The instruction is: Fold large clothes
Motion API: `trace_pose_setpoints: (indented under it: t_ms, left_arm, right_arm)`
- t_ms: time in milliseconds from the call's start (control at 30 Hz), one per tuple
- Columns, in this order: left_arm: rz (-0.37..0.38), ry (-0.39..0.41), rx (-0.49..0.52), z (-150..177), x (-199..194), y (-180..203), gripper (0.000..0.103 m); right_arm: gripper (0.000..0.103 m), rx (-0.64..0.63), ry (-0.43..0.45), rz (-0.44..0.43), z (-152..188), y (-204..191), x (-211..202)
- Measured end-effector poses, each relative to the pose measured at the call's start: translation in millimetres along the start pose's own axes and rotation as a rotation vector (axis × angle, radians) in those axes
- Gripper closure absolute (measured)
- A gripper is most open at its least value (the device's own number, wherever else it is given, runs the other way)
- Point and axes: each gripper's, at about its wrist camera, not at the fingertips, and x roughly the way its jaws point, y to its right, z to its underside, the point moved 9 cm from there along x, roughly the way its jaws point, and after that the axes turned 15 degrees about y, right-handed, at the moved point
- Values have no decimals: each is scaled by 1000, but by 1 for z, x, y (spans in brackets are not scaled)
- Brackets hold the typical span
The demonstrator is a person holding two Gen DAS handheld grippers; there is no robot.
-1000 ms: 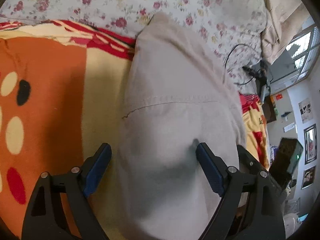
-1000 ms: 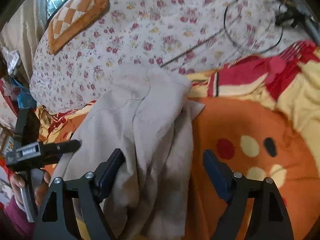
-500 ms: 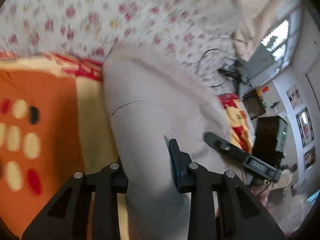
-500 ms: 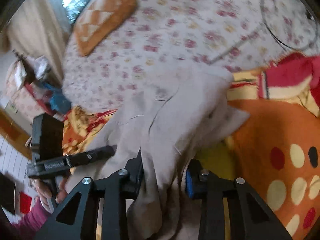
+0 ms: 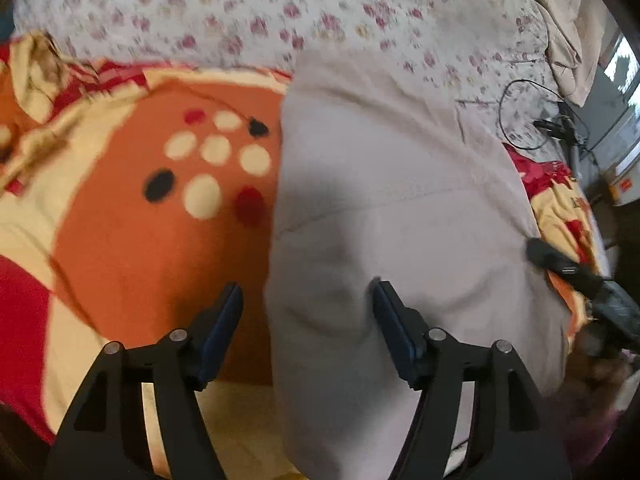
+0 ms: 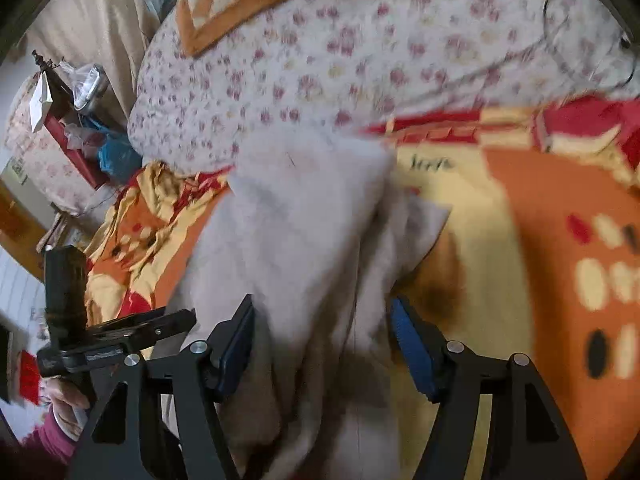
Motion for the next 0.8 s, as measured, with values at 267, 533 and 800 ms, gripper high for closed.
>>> trace_pose_setpoints:
  t_ms: [267,533,800]
  left_arm:
    - [-91,40,71,0,-7,0,36]
    - [-150,93,103,7,-20,3,33]
    - [-187,157,125,4,-36,7,33]
  right_arm:
    - [57,-326,23,-62,-2,-74,-10]
    - [58,-244,-84,26,36,-30,15]
    - [36,-231,59,80,15,-56,-34]
